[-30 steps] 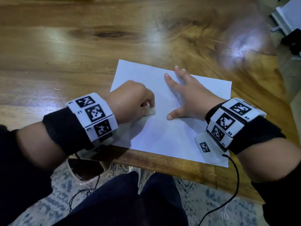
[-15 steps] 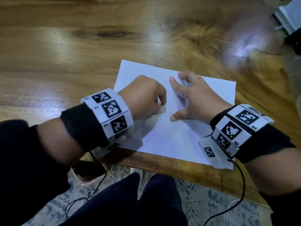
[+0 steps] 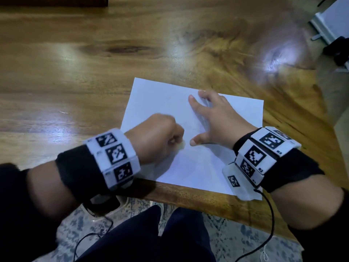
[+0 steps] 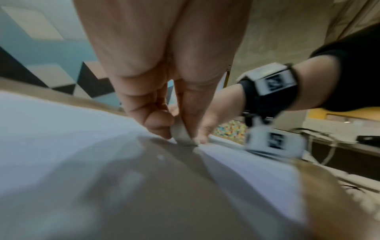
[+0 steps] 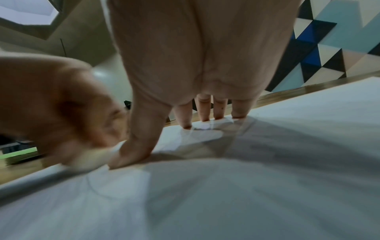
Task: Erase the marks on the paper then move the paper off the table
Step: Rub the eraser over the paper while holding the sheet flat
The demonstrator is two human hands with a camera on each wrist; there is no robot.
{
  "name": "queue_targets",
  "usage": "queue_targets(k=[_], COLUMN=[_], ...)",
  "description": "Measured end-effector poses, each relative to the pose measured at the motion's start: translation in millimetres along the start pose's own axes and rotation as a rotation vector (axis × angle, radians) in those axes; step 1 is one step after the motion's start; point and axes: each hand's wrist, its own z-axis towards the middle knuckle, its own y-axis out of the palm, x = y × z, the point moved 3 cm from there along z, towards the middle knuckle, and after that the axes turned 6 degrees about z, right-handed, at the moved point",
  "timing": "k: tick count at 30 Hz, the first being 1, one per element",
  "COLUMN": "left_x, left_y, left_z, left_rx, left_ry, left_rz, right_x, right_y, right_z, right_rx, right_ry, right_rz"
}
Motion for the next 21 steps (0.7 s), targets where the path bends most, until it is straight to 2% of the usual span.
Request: queue_targets(k=[2,4,9,12,16,21], left_x=[9.8,11.2,1.0,5.3,14.8,14.4], left_y=[10.8,14.4,-5.6,0.1,15.3,13.3], left_z=[-22.6,-29.9,13.3,3.7,-22.1,-20.1], left_rx=[-0.110,-0.175,0.035,-0.004,-0.133,-0.172], left_ry=[0.053,0.036,-0.039,-0.015,0.019,0.000], left_rz=[-0.057,-0.065,-0.003,0.005,-0.020,-0.015], right_x=[0.7,0.9,0.3,0.9,1.6,18.2], right_y=[-0.6,-0.8,0.0,-0.5,-1.6,-13.6], right_z=[0.5,0.6,0.4,1.0,0.5,-3.6], right_rx=[-0.001,0.001,0.000,-0.003,-0.010,-0.006], right_ry=[0.000,-0.002,-0.005,-0.010,-0.017,0.001], right_rz=[0.012,0.018,0.006,0.014,0.048,0.111])
